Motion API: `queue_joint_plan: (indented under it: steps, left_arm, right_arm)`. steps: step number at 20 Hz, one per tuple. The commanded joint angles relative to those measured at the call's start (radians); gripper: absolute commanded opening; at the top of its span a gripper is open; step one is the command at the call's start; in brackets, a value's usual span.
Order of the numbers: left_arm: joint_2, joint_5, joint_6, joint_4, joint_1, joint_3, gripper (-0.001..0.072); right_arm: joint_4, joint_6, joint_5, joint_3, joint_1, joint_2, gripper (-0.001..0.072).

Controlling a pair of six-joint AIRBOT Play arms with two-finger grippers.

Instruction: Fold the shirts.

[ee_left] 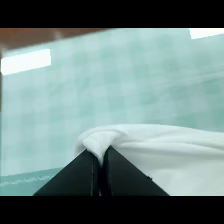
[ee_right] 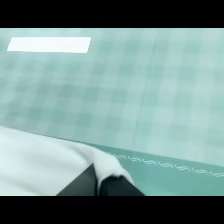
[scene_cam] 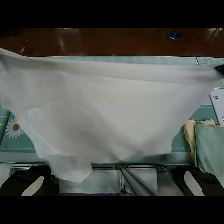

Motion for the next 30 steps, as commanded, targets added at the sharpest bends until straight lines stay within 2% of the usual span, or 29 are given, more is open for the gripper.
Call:
queue_joint_plan:
  steps: [1, 3, 5, 7, 9, 10, 13, 16, 18, 21, 23, 26, 30]
  left_arm:
    - [-0.228, 0.212, -0.133, 0.011, 0.044, -0.073, 0.0019]
    - [-0.359, 0.312, -0.201, 0.011, 0.061, -0.063, 0.0019]
    - [-0.485, 0.377, -0.236, 0.011, 0.072, -0.027, 0.0019]
    - [-0.606, 0.413, -0.282, 0.008, 0.082, 0.031, 0.0019]
    - [-0.713, 0.436, -0.391, -0.008, 0.090, 0.087, 0.0019]
    - [-0.762, 0.441, -0.418, -0.038, 0.092, 0.114, 0.0019]
    - [-0.870, 0.427, -0.421, -0.153, 0.108, 0.175, 0.0019]
    - [-0.921, 0.370, -0.338, -0.294, 0.146, 0.200, 0.0019]
    - [-0.920, 0.320, -0.226, -0.381, 0.177, 0.201, 0.0019]
    - [-0.920, 0.122, -0.054, -0.423, 0.228, 0.229, 0.0019]
    - [-0.924, 0.005, 0.040, -0.422, 0.251, 0.225, 0.0019]
    - [-0.946, -0.084, 0.073, -0.404, 0.262, 0.219, 0.0019]
    - [-0.971, -0.097, 0.075, -0.404, 0.251, 0.184, 0.0019]
  right_arm:
    - [0.050, -0.085, -0.197, -0.166, 0.000, -0.188, 0.0019]
    - [0.123, -0.156, -0.316, -0.162, 0.000, -0.361, 0.0019]
    - [0.162, -0.183, -0.374, -0.103, 0.000, -0.550, 0.0019]
    - [0.188, -0.190, -0.391, 0.008, 0.001, -0.739, 0.0019]
    - [0.254, -0.183, -0.389, 0.135, 0.000, -0.905, 0.0019]
    - [0.285, -0.166, -0.388, 0.195, 0.000, -0.974, 0.0020]
    - [0.311, -0.133, -0.355, 0.315, 0.004, -1.096, 0.0020]
    - [0.300, -0.129, -0.298, 0.355, 0.005, -1.127, 0.0019]
    - [0.280, -0.130, -0.244, 0.355, -0.001, -1.127, 0.0019]
    - [0.256, -0.146, -0.081, 0.354, -0.022, -1.126, 0.0020]
    - [0.187, -0.147, 0.017, 0.354, -0.020, -1.126, 0.0020]
    - [0.084, -0.113, 0.089, 0.354, -0.016, -1.126, 0.0020]
    - [-0.020, -0.058, 0.103, 0.354, -0.007, -1.128, 0.0020]
